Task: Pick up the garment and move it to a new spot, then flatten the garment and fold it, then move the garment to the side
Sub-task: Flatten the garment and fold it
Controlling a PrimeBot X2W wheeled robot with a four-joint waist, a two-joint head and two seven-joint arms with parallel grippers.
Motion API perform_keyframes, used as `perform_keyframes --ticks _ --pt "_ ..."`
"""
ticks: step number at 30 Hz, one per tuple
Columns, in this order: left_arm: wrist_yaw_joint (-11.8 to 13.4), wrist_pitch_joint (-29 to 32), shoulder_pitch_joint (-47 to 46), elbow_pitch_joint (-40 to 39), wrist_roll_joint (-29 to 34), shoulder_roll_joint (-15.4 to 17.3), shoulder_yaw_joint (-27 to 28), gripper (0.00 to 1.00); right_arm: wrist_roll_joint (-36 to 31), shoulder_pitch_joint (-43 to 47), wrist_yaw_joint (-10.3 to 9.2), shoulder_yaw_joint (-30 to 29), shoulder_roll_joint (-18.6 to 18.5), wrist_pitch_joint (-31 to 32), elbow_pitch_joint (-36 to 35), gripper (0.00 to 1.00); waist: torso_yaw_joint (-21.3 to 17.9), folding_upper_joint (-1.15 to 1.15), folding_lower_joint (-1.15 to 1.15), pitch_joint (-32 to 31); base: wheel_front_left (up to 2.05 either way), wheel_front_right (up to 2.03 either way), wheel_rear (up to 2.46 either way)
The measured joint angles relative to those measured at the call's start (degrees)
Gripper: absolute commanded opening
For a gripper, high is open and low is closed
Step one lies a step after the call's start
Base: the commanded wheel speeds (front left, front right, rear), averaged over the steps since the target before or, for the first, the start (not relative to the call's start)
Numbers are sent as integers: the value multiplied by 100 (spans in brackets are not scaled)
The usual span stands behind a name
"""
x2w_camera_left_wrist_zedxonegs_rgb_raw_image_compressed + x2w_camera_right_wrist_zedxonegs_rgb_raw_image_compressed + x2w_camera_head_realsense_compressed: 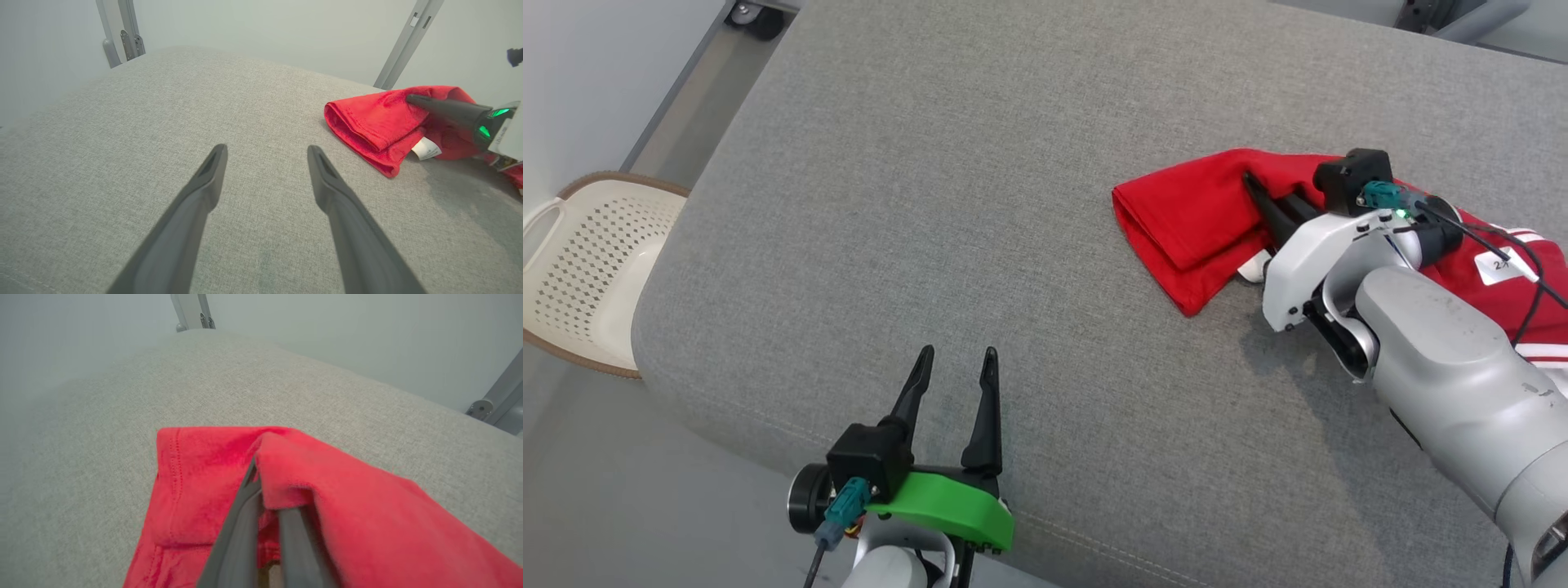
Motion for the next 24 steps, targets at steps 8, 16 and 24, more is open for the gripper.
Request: perform_keyframes --ticks 8,16,24 --pt "-7 0 174 46 78 -1 138 100 -330 429 0 -804 -606 -29 -1924 0 -284 0 0 -215 0 0 0" --pt "-57 0 243 87 247 -1 283 100 -282 1426 -1 -1285 -1136 187 -3507 0 -671 0 0 -411 0 0 0" --pt "-107 0 314 140 374 -2 446 100 -330 3088 -3 -2206 -1497 1228 -5501 0 -1057 0 0 -688 0 0 0"
